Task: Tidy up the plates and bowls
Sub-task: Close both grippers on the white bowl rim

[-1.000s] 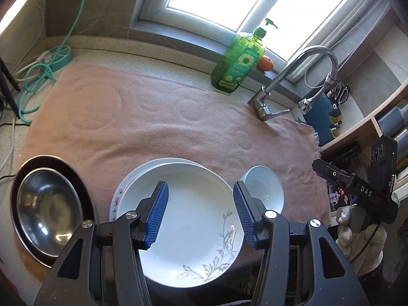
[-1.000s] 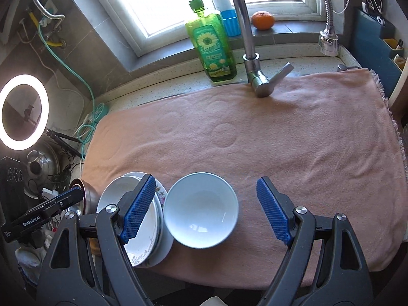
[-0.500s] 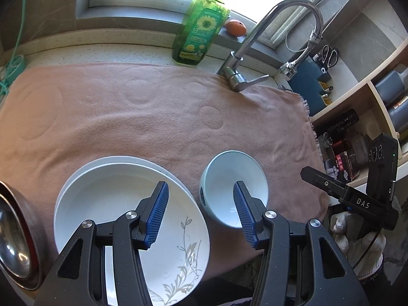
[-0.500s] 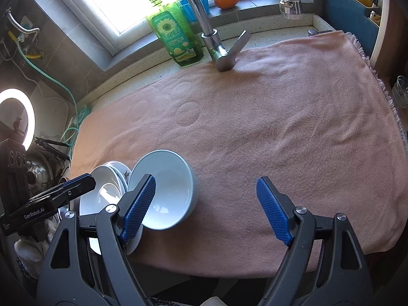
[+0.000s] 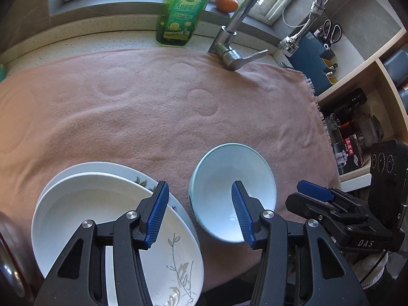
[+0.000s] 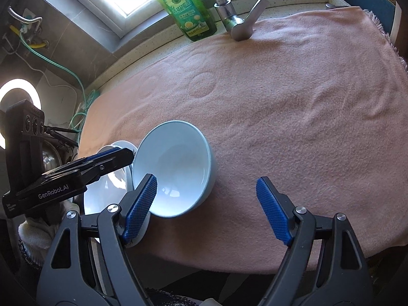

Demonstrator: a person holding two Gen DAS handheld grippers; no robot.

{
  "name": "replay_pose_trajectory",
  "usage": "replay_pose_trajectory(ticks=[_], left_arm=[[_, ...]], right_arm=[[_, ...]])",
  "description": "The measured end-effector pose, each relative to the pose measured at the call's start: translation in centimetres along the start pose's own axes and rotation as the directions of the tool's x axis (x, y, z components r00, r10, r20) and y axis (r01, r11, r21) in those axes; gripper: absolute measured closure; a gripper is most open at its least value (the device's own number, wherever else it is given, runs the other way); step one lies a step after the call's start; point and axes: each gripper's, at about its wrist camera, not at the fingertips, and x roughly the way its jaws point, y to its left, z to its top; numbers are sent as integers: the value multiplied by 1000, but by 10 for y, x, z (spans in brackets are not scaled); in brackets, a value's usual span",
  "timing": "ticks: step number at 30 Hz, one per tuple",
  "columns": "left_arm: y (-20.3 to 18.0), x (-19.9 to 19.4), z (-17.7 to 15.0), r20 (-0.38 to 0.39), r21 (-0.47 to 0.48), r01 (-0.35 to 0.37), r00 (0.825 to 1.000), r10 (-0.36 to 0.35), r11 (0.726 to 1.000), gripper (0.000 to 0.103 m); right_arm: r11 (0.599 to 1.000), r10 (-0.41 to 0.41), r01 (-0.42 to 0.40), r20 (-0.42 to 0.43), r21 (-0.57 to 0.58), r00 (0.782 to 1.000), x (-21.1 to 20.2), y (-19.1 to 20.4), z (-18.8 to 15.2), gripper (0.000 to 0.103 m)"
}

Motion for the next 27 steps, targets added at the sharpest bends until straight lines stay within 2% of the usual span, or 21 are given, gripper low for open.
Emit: replay_pose_trajectory(ticks=[2,5,8,11,14,24,26,27], left_arm=[[2,3,2,-5,-4,5,1000,-5,1000,67],[4,8,4,-21,-8,11,1000,-12,1000,77],[5,13,4,-37,-12,13,999,-13,1000,79],[5,15,5,-45,-15,18,999,-19,1000,85],[5,18,6,-53,-14,23,998,-24,1000,85],[6,23,8,-67,-13,26,997,-27,1000,89],[7,24,7,-67,-16,25,997,-26,1000,89],[8,24,7,-69,-22,25,997,-26,999,90]], right_arm=[[1000,13,-13,-13,7,1000,4,0,0,30],[999,29,-28,-30,16,999,10,-1,1,37],[999,47,-46,-53,22,997,17,0,0,50],[998,52,-50,-65,27,997,22,0,-1,58],[998,56,-53,-72,37,996,25,-1,-2,68],[999,36,-34,-68,35,997,27,-2,1,80],[998,30,-27,-66,49,997,27,-4,2,87],[998,33,-29,-66,54,997,28,-6,2,88]])
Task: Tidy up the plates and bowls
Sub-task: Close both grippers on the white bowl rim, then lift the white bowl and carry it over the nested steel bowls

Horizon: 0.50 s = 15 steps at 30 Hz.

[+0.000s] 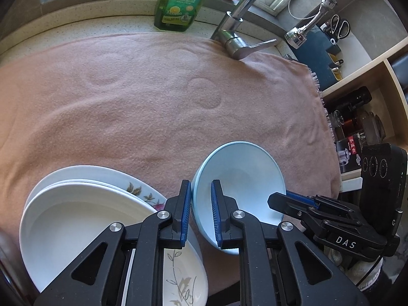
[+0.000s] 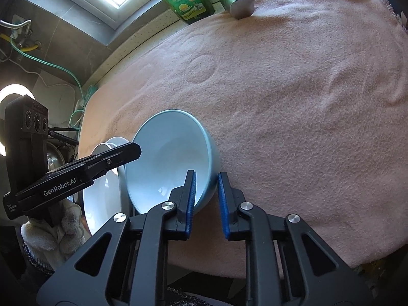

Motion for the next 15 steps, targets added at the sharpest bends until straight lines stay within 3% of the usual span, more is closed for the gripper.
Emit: replay_pose_trajectory(ticks=[15], left_arm=[[0,-1,-1,-2,-7,12,1000,-12,1000,92]], right_arm=[[1000,-6,6,9,6,1000,-2,3,8,89]])
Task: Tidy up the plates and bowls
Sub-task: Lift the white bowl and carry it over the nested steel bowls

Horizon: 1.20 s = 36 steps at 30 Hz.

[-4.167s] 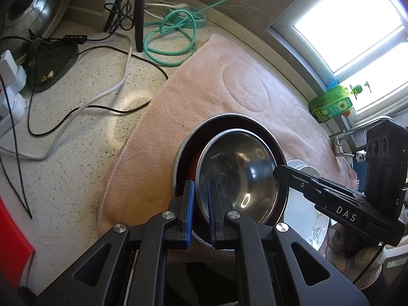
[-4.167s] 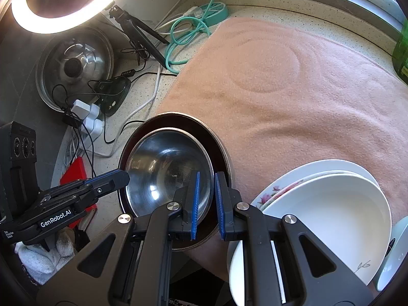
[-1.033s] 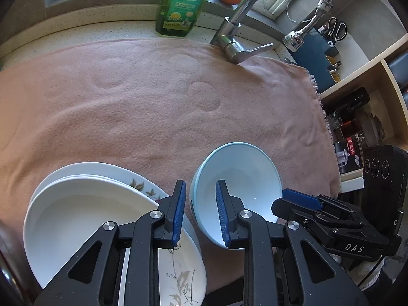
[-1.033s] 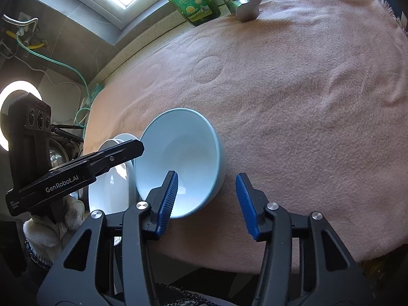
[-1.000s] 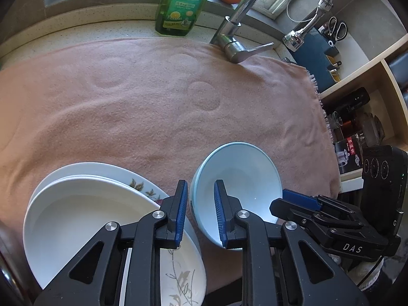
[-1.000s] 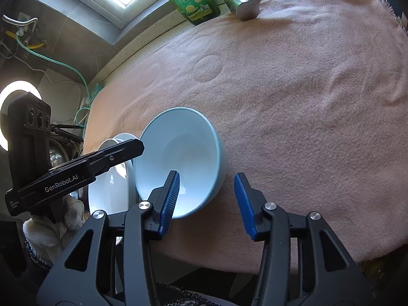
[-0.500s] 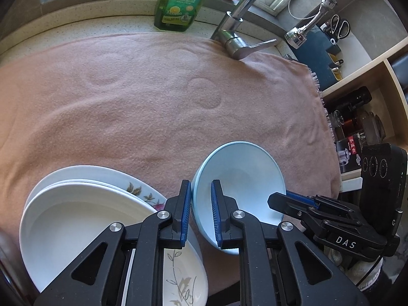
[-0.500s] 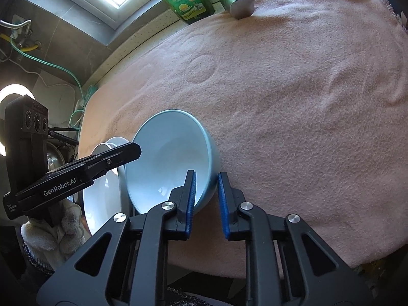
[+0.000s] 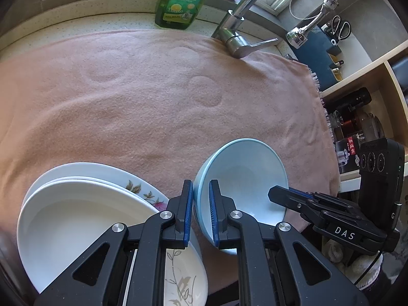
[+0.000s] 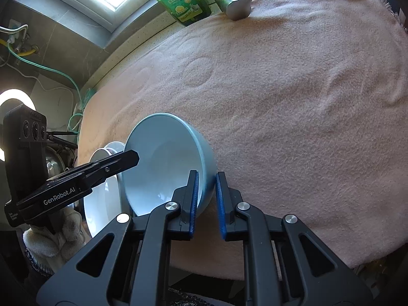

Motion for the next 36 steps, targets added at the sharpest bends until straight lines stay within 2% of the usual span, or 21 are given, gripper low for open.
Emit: replay_pose_trajectory(ticks=[18,36], left_arm=[[7,-57,-7,125,-18,23,992,-21,1000,92],[58,-131,-46,278,-144,28,960,13,989,92]], right_arm=[[995,21,-15,60,-99,998,-29,51,7,89],[966,85,-75,30,-249,996,-15,146,-4,89]])
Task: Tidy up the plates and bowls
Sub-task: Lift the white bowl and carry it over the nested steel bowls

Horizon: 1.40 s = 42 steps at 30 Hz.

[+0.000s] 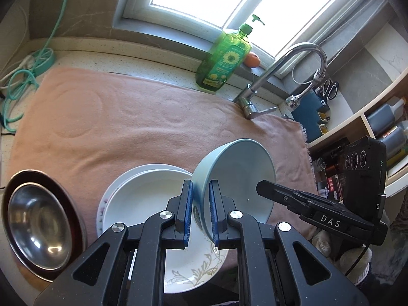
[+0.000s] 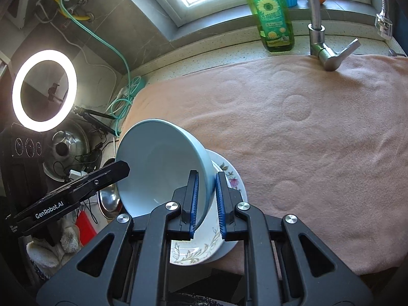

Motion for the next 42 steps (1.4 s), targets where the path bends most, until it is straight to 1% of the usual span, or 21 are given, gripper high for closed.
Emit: replay_pose_trajectory(ticks=[12,18,24,29,33,42], left_arm=[[57,-48,-19,64,-121,-43,997,51,992,92],[86,-71,-29,91,-183,-65,992,83,981,92],[116,-89,-41,100,-239,-88,988,115,967,92],[140,-98,-49,93,-284,-96,987,127,954,92],[156,-101,-53,86,-307,-100,987,133,947,92],[177,-97,-57,51,-334,-101,991,125,937,92]], right_arm=[[990,45,-51,-46,-135,998,32,80,2,89],[979,64,-77,-73,-191,995,50,116,1,89],[970,72,-95,-108,-226,992,75,148,-6,89],[965,73,-104,-135,-241,988,95,166,-10,89],[965,69,-106,-159,-238,985,109,174,-12,89],[972,55,-100,-209,-212,976,133,175,-16,89]])
